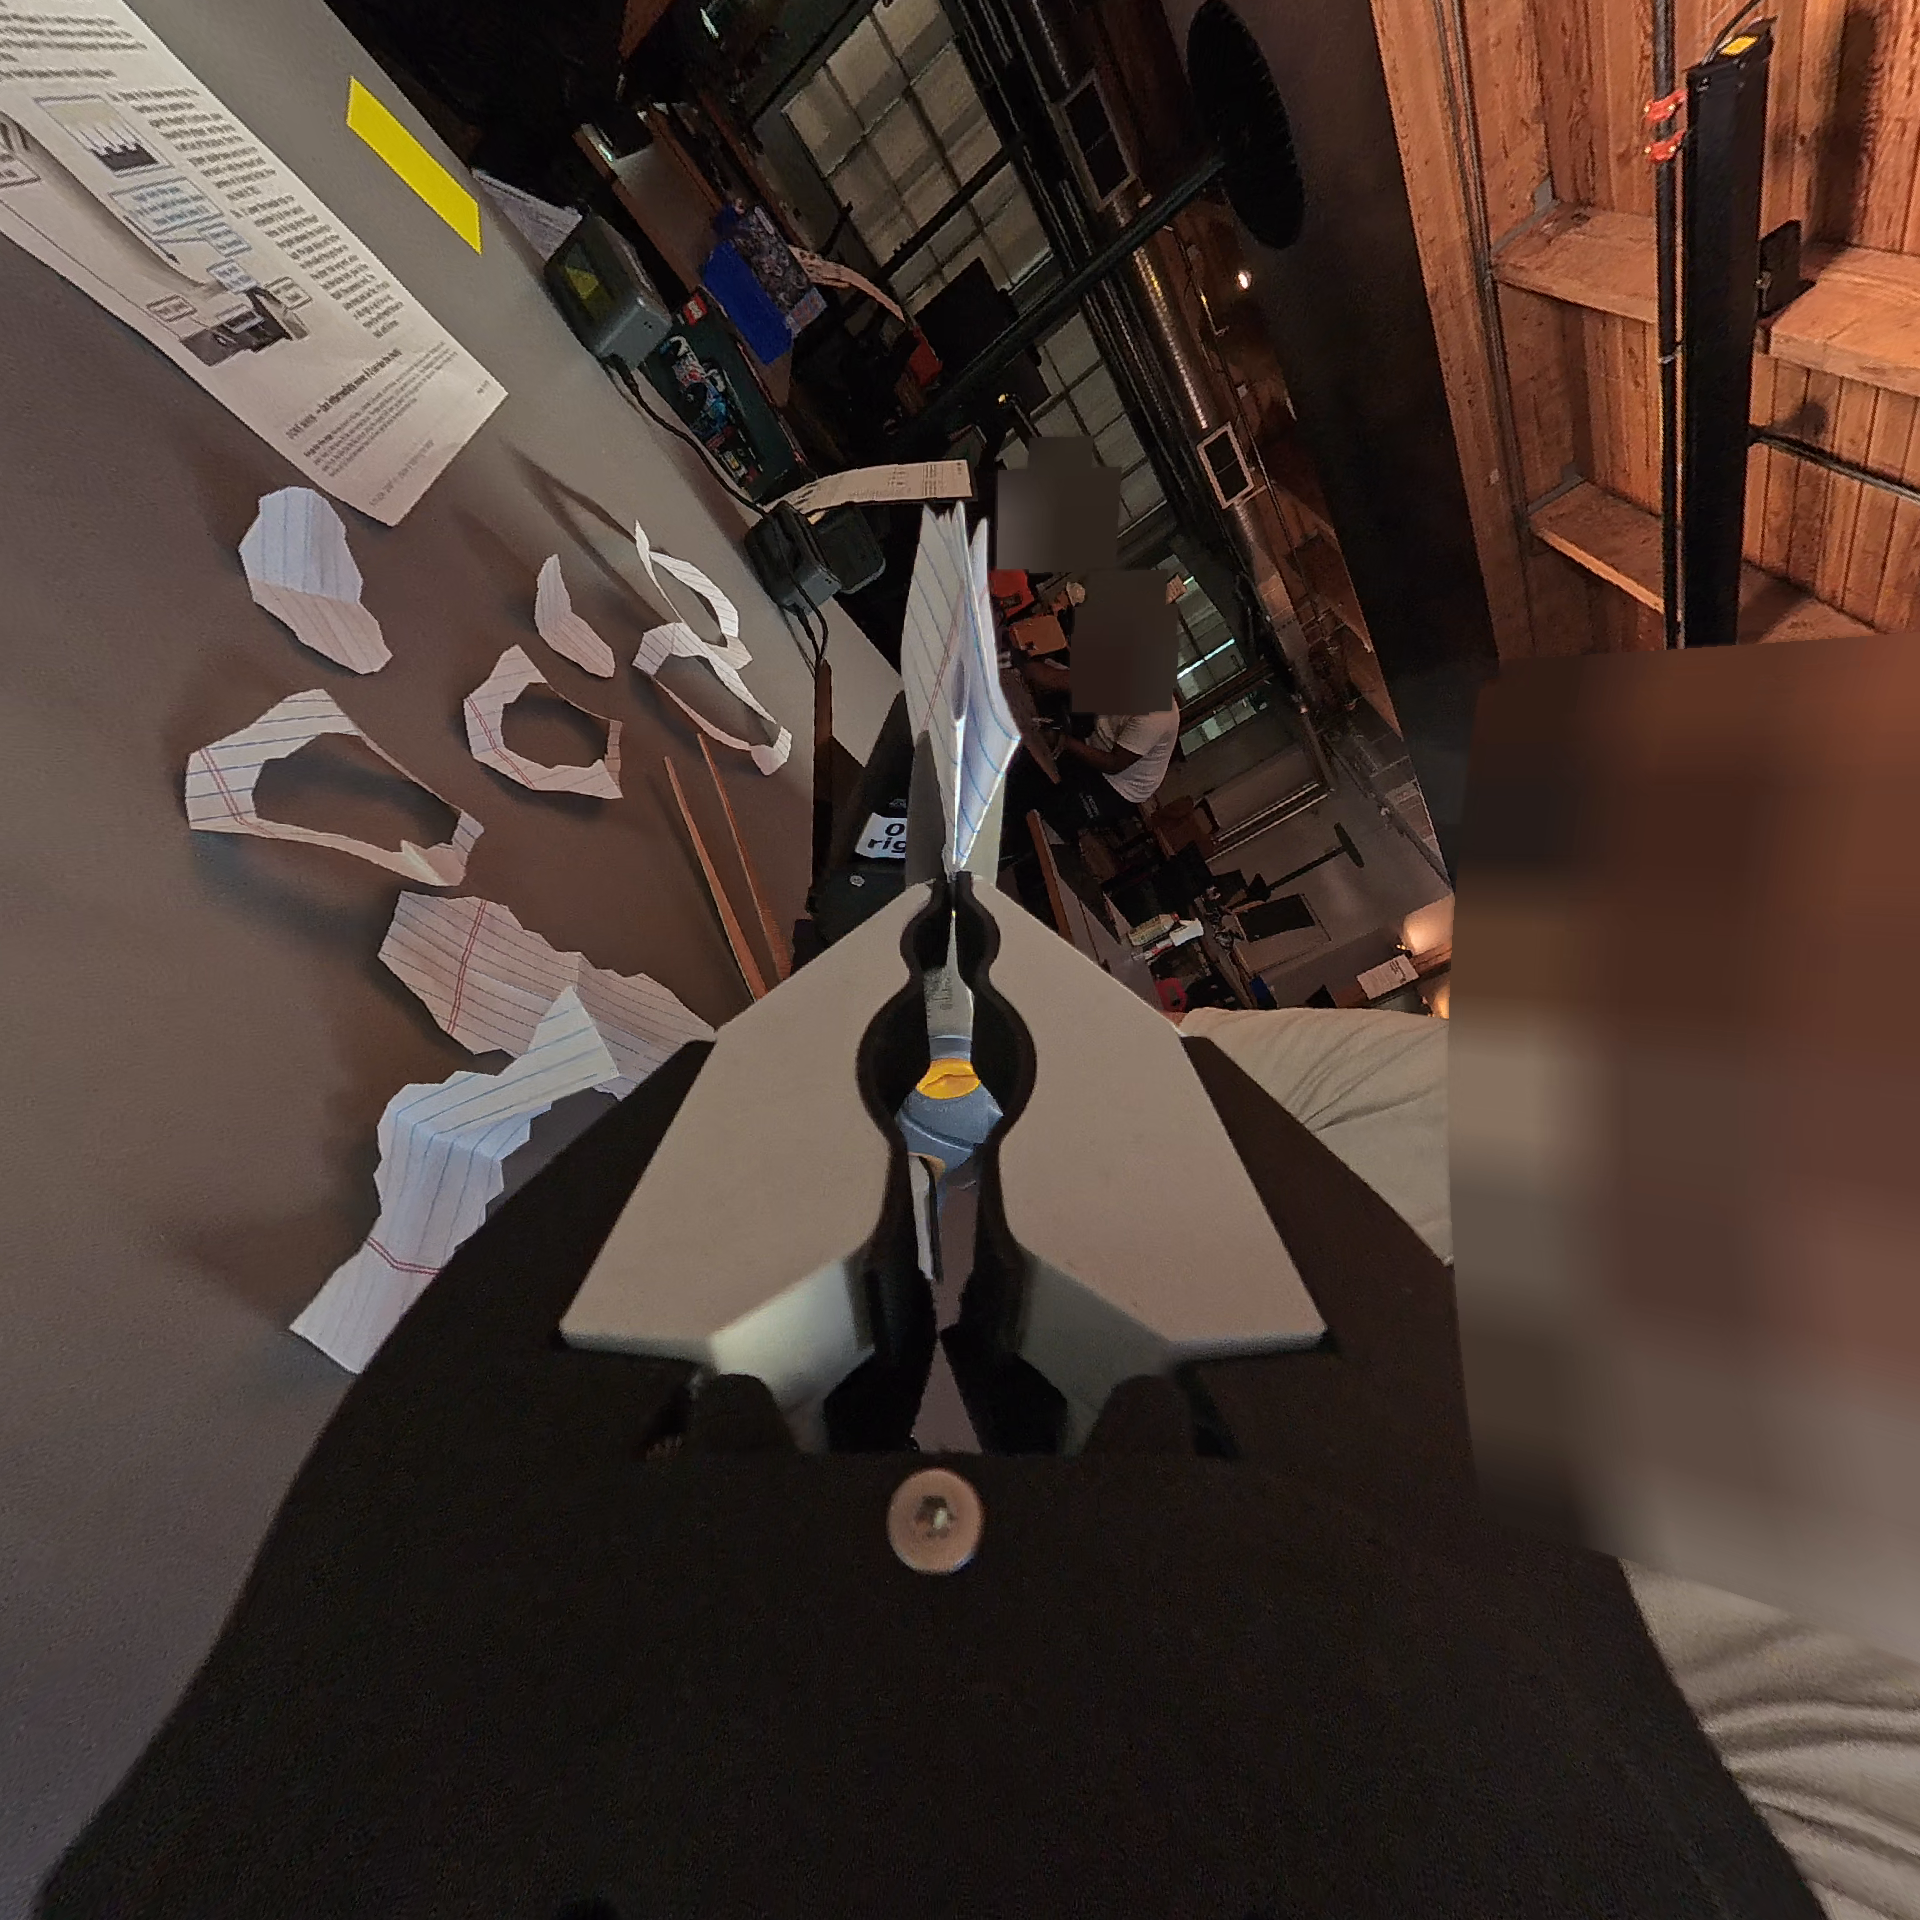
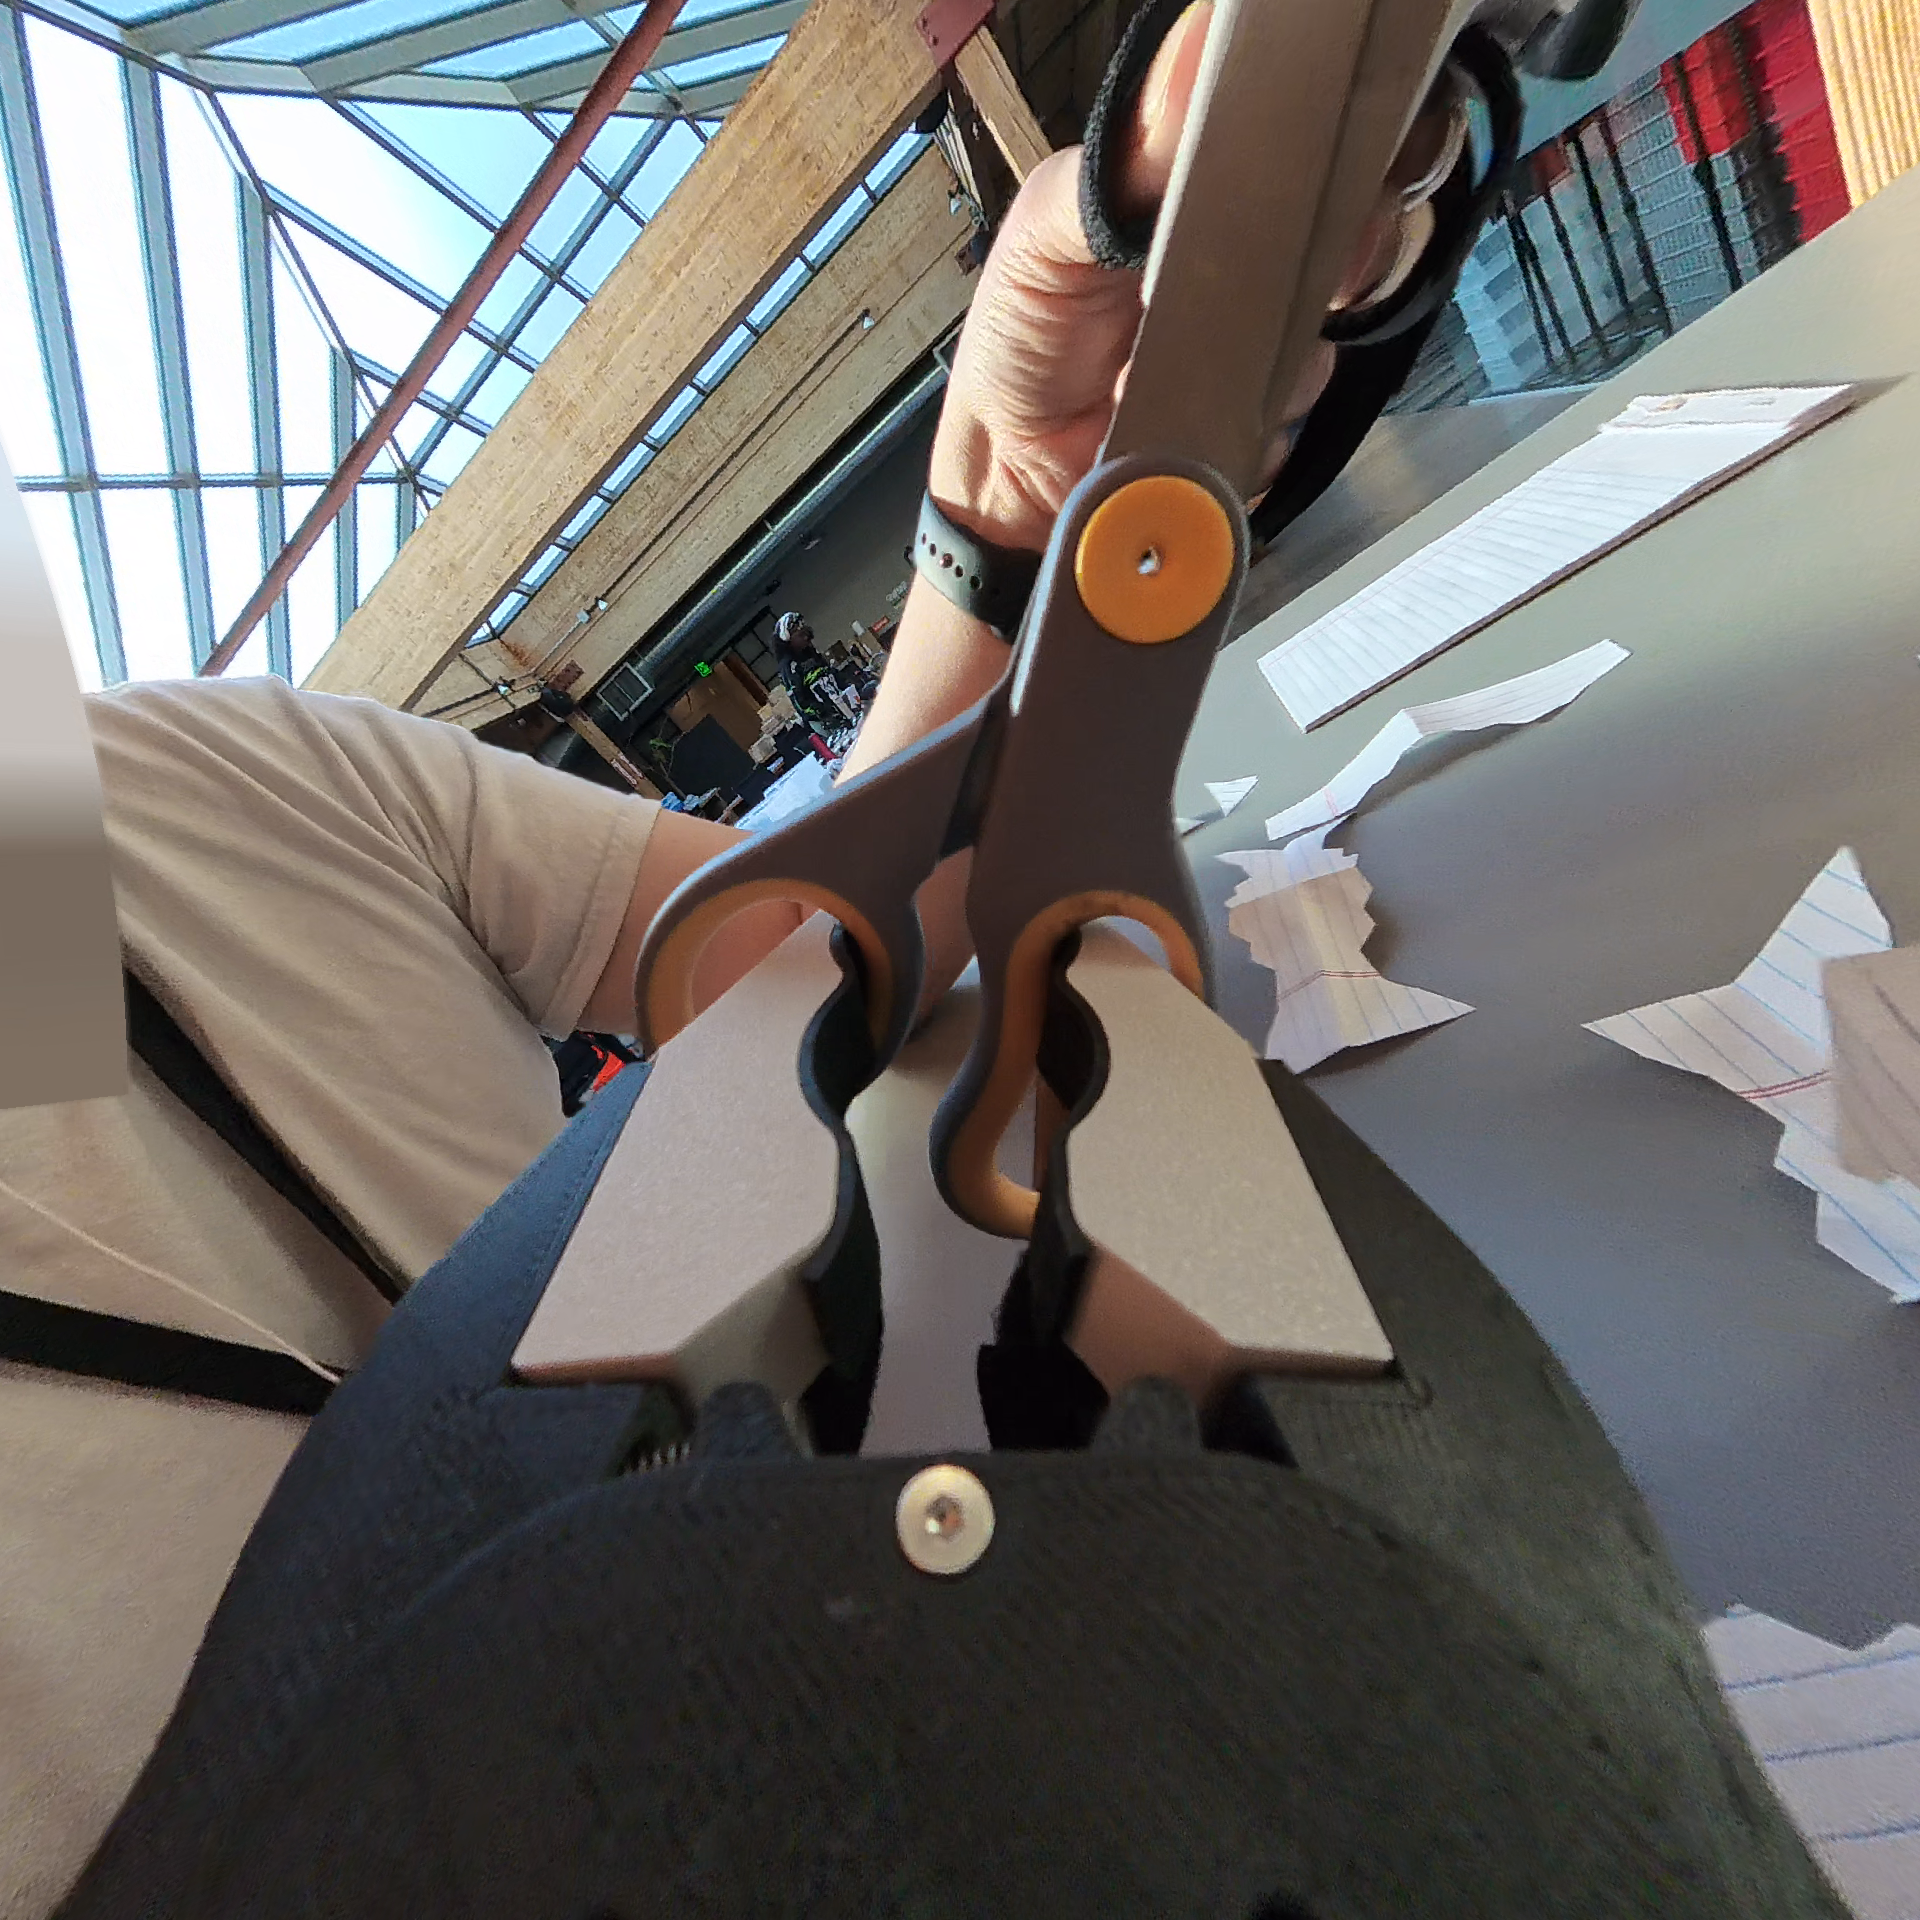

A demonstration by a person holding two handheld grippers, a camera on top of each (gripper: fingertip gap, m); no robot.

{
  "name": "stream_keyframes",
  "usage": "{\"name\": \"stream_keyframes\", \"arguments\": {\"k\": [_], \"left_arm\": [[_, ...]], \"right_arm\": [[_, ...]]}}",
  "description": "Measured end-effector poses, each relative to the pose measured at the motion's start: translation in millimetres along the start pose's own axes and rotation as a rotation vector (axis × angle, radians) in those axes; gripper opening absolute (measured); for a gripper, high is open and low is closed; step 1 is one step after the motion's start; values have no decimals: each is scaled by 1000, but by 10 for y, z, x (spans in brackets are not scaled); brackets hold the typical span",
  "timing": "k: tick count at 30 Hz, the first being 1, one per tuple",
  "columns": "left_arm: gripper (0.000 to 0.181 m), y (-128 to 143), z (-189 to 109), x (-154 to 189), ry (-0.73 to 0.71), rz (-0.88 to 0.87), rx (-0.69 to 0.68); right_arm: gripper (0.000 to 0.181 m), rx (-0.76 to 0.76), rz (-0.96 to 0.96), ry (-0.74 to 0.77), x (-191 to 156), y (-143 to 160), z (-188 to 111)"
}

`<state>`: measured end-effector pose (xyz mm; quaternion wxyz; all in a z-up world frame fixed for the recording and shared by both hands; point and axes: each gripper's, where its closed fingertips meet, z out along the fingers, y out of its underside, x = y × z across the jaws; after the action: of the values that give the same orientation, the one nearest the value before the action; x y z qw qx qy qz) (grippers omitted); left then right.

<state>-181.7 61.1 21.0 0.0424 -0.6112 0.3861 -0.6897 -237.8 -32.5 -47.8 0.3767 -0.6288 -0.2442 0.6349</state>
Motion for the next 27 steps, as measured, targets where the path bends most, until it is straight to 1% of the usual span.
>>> {"name": "stream_keyframes", "arguments": {"k": [2,5,7,9,12,14,16,18,23,25,27], "left_arm": [[0,99,-4,86,23,-13,-2],[0,414,32,194,65,-112,42],[0,697,17,240,81,-198,90],[0,1032,-5,224,67,-279,127],[0,1529,19,191,67,-394,113],[0,1729,45,223,101,-439,107],[0,1833,69,224,104,-449,102],[0,1863,86,259,109,-443,91],[0,1867,75,248,18,-399,47],[0,1856,47,273,20,-402,39],[0,1847,19,280,11,-404,46]], "right_arm": [[27,-24,8,27,-98,72,33],[27,-14,139,1,-440,282,97],[28,2,234,-38,-673,461,157],[28,7,343,-76,-840,699,252],[30,-44,471,-134,-1043,1134,413],[31,-55,488,-140,-1144,1315,480],[33,-44,490,-129,-1178,1404,512],[38,-54,476,-159,-1259,1416,516],[37,-35,494,-171,-1258,1388,479],[37,-39,480,-171,-1259,1379,454],[38,-37,457,-134,-1216,1378,420]]}}
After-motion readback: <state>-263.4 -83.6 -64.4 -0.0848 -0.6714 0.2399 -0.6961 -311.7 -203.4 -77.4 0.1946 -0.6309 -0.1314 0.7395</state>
